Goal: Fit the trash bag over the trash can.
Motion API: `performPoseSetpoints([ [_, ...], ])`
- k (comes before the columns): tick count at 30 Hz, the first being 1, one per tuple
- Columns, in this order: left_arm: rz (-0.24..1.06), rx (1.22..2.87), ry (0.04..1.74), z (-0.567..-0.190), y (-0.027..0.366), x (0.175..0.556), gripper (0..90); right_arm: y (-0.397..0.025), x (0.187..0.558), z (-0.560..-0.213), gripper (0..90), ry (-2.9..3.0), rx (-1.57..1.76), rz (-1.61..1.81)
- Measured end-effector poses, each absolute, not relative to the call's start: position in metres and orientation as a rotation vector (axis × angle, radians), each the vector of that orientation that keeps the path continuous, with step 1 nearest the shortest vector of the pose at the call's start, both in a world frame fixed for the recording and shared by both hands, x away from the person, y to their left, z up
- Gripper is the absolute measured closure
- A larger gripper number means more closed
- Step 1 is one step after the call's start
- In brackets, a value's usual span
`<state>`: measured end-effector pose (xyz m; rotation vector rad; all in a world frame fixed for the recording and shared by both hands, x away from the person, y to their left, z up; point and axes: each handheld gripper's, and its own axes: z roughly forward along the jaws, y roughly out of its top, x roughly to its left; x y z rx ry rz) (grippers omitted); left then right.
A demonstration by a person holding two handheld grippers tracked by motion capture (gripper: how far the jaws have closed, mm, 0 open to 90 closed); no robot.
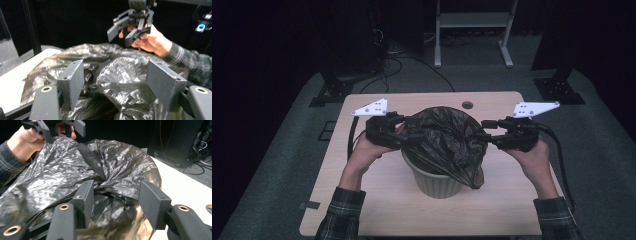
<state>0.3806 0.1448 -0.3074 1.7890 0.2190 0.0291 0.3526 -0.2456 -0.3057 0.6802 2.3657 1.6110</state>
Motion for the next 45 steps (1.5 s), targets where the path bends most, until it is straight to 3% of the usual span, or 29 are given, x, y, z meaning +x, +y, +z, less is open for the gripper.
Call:
performPoseSetpoints([
  [3, 0.039, 1.830, 0.226, -0.313, 0.140, 0.384, 32.4, -0.242, 0.358, -0.308, 44.5, 2.364, 0.691, 1.593],
  [8, 0.091, 1.889, 0.245, -0.315, 0.138, 0.387, 56.3, -0.238, 0.363, -0.313, 46.4, 2.372, 0.701, 1.542],
  [13, 0.087, 1.897, 0.248, -0.315, 0.139, 0.387, 88.4, -0.239, 0.363, -0.316, 67.6, 2.365, 0.711, 1.530],
  [15, 0.094, 1.873, 0.259, -0.314, 0.144, 0.384, 89.5, -0.242, 0.362, -0.316, 81.8, 2.341, 0.712, 1.536],
  [17, 0.084, 1.848, 0.257, -0.314, 0.151, 0.381, 89.7, -0.245, 0.362, -0.315, 88.1, 2.339, 0.710, 1.550],
  [32, 0.142, 1.738, 0.351, -0.327, 0.228, 0.360, 89.6, -0.286, 0.350, -0.323, 89.4, 2.256, 0.814, 1.556],
  [33, 0.139, 1.736, 0.353, -0.328, 0.229, 0.360, 89.6, -0.286, 0.350, -0.326, 88.7, 2.265, 0.823, 1.547],
  [34, 0.128, 1.727, 0.349, -0.330, 0.230, 0.359, 89.6, -0.285, 0.350, -0.327, 83.3, 2.267, 0.824, 1.539],
  [35, 0.123, 1.723, 0.346, -0.330, 0.230, 0.359, 89.5, -0.283, 0.351, -0.328, 70.5, 2.263, 0.827, 1.535],
  [38, 0.119, 1.722, 0.339, -0.331, 0.229, 0.359, 85.1, -0.284, 0.350, -0.324, 57.8, 2.225, 0.831, 1.575],
  [45, 0.109, 1.715, 0.313, -0.329, 0.224, 0.356, 84.3, -0.276, 0.356, -0.300, 49.6, 2.173, 0.770, 1.663],
])
